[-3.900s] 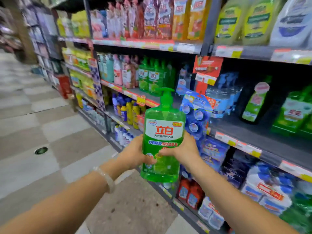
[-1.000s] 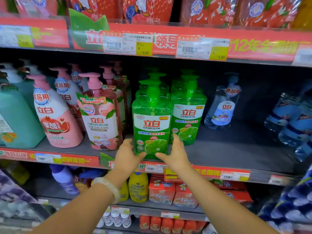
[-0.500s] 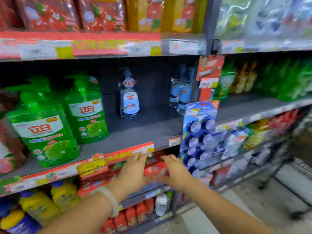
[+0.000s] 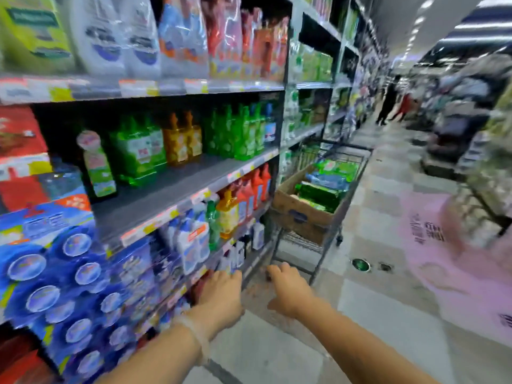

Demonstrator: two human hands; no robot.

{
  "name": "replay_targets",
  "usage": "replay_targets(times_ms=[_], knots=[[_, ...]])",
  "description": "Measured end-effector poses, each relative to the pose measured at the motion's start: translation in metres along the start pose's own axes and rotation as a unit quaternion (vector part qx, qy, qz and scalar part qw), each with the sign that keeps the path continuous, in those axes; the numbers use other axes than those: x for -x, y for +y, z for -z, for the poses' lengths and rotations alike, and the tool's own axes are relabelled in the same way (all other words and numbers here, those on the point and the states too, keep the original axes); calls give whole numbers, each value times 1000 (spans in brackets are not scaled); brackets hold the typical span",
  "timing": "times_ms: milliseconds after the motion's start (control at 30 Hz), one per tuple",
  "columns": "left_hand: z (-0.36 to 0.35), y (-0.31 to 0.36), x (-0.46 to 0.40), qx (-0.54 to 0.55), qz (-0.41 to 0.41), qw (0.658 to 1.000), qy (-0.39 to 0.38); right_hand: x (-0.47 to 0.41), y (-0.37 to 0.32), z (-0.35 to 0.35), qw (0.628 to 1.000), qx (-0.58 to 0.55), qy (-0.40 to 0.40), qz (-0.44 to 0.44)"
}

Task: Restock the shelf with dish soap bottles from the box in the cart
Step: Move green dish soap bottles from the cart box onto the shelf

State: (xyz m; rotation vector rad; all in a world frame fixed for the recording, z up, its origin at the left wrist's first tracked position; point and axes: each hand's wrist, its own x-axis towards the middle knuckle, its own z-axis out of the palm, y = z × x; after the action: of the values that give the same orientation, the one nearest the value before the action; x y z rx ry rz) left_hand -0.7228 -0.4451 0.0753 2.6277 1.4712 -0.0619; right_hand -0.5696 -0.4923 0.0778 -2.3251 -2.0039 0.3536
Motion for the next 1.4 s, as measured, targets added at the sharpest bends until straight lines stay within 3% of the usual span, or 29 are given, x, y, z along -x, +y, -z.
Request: replay_targets(times_ms=[300, 567, 867, 1200, 1400], knots=[[6, 135, -172, -35, -109, 993, -25, -73, 166, 36, 993, -8, 41, -108], [45, 224, -355, 11, -158, 987, 3, -183, 310, 114, 985, -21, 61, -160], [13, 330, -514, -40, -180, 981, -58, -271, 471, 125, 979, -54, 28, -197], [26, 431, -714, 9, -92, 994, -50, -435, 659, 190, 991, -23, 20, -132], [17, 440, -797, 1, -40, 995, -86, -536, 708, 192, 998, -5, -18, -65]])
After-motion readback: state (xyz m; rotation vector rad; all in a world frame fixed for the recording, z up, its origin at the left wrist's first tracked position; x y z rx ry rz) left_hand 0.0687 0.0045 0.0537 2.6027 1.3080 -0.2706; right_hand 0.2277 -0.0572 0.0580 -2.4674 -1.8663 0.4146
